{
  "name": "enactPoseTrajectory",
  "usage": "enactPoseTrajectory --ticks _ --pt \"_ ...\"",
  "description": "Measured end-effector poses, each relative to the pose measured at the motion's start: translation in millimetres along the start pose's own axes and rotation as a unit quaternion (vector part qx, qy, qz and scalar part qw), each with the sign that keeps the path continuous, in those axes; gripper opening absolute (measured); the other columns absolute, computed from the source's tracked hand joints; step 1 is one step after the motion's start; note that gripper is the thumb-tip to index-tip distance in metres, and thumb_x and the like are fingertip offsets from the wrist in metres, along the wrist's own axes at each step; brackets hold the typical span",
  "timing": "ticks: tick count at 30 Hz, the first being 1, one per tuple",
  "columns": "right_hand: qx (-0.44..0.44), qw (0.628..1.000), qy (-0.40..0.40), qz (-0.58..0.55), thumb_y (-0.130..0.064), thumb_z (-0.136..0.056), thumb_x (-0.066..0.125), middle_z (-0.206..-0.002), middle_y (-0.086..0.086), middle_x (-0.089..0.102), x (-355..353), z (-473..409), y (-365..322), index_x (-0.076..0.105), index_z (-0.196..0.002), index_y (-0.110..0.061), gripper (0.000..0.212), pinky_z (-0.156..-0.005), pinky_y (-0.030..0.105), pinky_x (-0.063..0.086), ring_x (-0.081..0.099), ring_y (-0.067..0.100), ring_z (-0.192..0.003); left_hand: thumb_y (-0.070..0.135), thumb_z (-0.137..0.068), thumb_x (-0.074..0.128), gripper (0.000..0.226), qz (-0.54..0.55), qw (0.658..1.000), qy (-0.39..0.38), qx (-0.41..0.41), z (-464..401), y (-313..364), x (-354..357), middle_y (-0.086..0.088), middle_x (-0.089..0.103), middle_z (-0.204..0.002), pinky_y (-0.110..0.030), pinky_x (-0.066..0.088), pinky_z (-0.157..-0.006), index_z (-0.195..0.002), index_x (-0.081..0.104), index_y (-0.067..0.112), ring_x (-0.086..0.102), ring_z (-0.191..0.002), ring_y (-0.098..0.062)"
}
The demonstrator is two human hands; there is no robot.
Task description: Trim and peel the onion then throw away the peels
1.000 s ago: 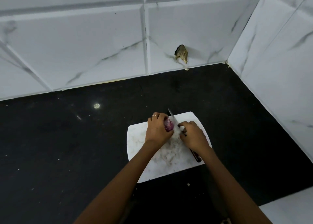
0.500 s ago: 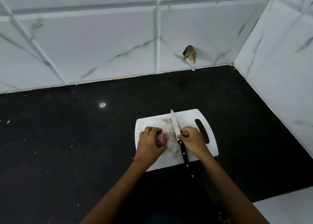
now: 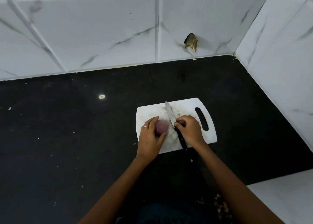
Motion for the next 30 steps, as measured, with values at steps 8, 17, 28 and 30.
enactPoseTrajectory --ticks 8,17,28,30 --pt "-0.043 0.996 0.084 0.004 -0.010 -0.087 0.055 -0.118 0.010 0.054 0.2 16.5 1.9 0.060 -0.115 -0.014 0.028 -0.093 0.041 0.046 0.052 0.026 -0.109 0.038 -0.090 0.058 0.073 -0.029 1.000 0.003 0.012 14.4 -1.8 -2.9 -0.001 0.029 -0.154 -0.022 0.020 -0.114 -0.149 0.020 0.019 0.026 -0.140 -0.015" --pt "-0.116 0.959 -0.030 0.259 -0.040 -0.089 0.006 -0.158 0.004 0.013 0.6 39.9 46.2 0.020 -0.148 -0.026 0.062 -0.116 0.041 0.000 0.001 0.025 -0.146 0.076 -0.068 0.049 0.117 -0.133 0.988 -0.076 0.019 26.5 -14.7 -1.5 0.004 0.000 -0.161 -0.031 0.000 -0.120 -0.150 -0.009 0.017 -0.003 -0.148 -0.014" --pt "-0.106 0.952 -0.051 0.283 -0.037 -0.089 0.002 -0.160 0.001 0.002 19.3 22.8 32.6 0.006 -0.149 -0.029 0.061 -0.116 0.045 -0.005 -0.009 0.025 -0.146 0.068 -0.072 0.061 0.117 -0.135 0.988 -0.071 0.005 12.1 -21.8 -20.1 0.003 0.004 -0.161 -0.028 0.002 -0.119 -0.150 -0.010 0.017 0.001 -0.148 -0.014" --pt "-0.106 0.953 -0.049 0.279 -0.035 -0.090 0.004 -0.159 0.002 0.002 24.4 21.9 25.9 0.007 -0.149 -0.028 0.060 -0.115 0.044 -0.006 -0.010 0.025 -0.146 0.068 -0.071 0.063 0.118 -0.135 0.988 -0.078 0.003 8.8 -26.2 -26.5 0.005 0.003 -0.161 -0.029 0.004 -0.120 -0.150 -0.009 0.018 0.002 -0.148 -0.014"
Point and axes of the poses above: each hand's wrist, its own z-axis away from the middle knuckle, its own x-axis out of the palm, y = z × x, the point moved 1 cm from there along -z, towards the middle knuckle
